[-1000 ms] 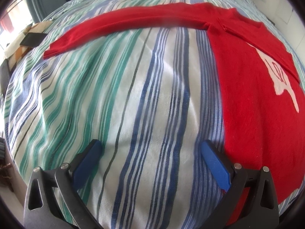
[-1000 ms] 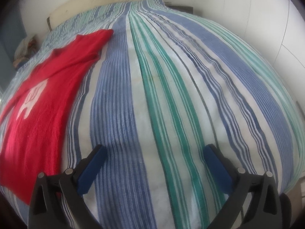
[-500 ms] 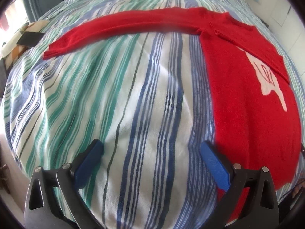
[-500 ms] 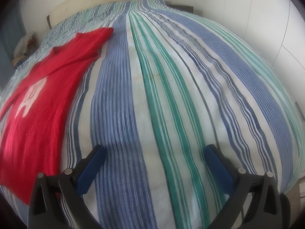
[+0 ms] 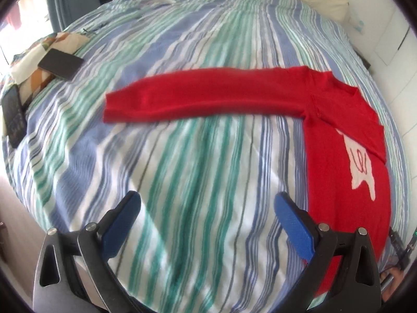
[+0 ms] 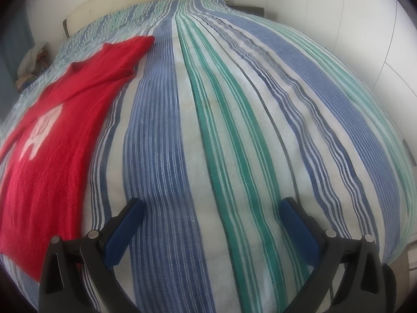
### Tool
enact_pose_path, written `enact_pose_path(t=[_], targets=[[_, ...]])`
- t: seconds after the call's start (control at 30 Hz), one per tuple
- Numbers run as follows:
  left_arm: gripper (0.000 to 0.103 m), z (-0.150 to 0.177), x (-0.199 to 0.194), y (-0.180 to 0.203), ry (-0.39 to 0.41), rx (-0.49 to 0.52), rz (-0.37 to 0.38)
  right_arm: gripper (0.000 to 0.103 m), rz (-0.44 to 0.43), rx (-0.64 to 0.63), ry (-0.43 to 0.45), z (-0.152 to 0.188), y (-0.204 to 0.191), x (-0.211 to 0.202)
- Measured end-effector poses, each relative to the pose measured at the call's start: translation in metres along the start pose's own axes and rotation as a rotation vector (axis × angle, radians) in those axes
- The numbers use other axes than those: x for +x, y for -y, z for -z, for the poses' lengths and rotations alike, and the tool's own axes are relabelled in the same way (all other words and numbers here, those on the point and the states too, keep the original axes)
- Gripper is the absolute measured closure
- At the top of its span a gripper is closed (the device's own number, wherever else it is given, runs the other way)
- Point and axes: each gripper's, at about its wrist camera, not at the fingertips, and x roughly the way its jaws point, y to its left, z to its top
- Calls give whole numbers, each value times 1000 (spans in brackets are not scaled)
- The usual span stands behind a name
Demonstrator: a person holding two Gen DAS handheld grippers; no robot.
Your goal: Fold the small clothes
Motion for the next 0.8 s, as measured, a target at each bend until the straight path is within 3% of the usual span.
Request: enact_pose_path(t=[0.2, 0.33, 0.5, 0.63, 0.77, 0.8], targets=[[1, -77, -7, -87, 9, -162, 67, 0, 4, 3, -1, -1, 0, 0], [2, -99, 19, -133, -35, -283, 50, 0, 13, 14, -2, -2, -1, 1], [7, -101, 66, -131, -133, -283, 27, 0, 26, 16, -10, -3, -3, 2], [12, -93, 100, -123, -190, -299, -69, 0, 26, 13, -26, -5, -3, 2], [15, -86, 118, -113, -205, -306, -128, 0, 28, 10, -36, -6, -3, 3], [20, -86, 119, -110, -196, -291, -142, 0, 30, 9, -37, -7, -4, 4]])
